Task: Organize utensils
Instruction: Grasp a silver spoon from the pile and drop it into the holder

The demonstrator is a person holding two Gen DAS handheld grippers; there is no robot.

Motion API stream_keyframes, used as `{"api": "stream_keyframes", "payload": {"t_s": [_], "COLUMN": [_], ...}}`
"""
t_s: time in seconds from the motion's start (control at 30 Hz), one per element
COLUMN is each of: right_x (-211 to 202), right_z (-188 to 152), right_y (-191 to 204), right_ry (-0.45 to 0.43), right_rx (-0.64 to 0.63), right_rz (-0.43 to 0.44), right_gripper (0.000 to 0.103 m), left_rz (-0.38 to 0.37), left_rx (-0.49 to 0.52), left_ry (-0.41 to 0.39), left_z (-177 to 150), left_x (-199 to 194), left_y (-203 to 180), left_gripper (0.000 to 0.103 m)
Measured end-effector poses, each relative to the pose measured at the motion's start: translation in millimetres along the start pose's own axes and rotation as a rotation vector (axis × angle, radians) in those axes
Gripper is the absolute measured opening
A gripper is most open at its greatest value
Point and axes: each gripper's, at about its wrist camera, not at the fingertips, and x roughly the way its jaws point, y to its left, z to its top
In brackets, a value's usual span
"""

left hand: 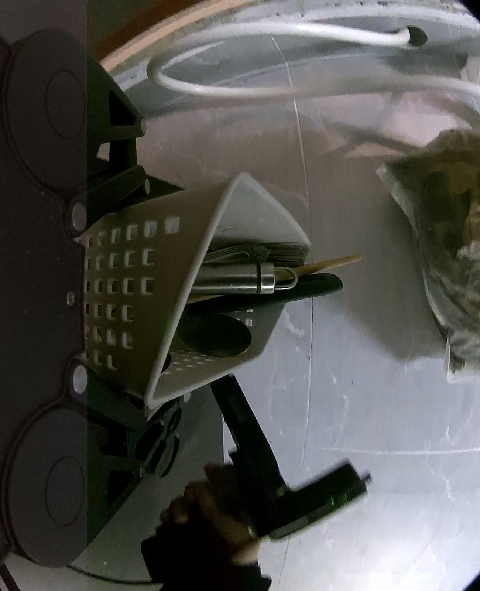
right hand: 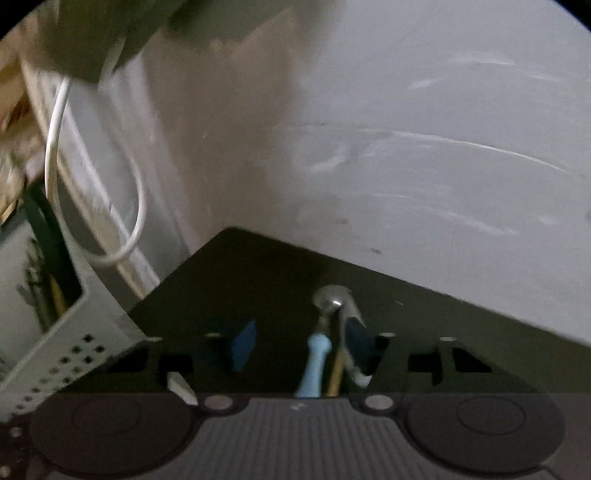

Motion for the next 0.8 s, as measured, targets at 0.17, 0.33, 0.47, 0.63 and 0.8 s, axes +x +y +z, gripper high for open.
{"api": "stream_keyframes", "payload": {"t_s": [0.17,0.33,0.47,0.63,0.8], "right_x": [22,37,45,49,39], "right_z": [2,0,2,10,5], "right_y": [12,12,9,4,2], "right_ry": [0.095,0.132,0.125,0.122,0.079], "right_rx": [0.007,0.058,0.078,0.099,0.134], "right_rz": [-0.103,-0.13,-0.135,-0.136,-0.142], "right_gripper": [0.042,0.036,0.036,0.008,0.007], "left_rz": [0.025,0.024,0.02,0.02,0.022], "left_rx": [-0.017,-0.018,-0.017,-0.017,-0.022], "left_ry": [-0.003,-0.006,-0.006,-0.007,-0.01], "left_z": [1,1,1,1,0], "left_x": [-2,-1,-1,-1,-1], "left_y": [7,9,10,11,10], "left_gripper": [0.077,0.077,0.077,0.077,0.077]}}
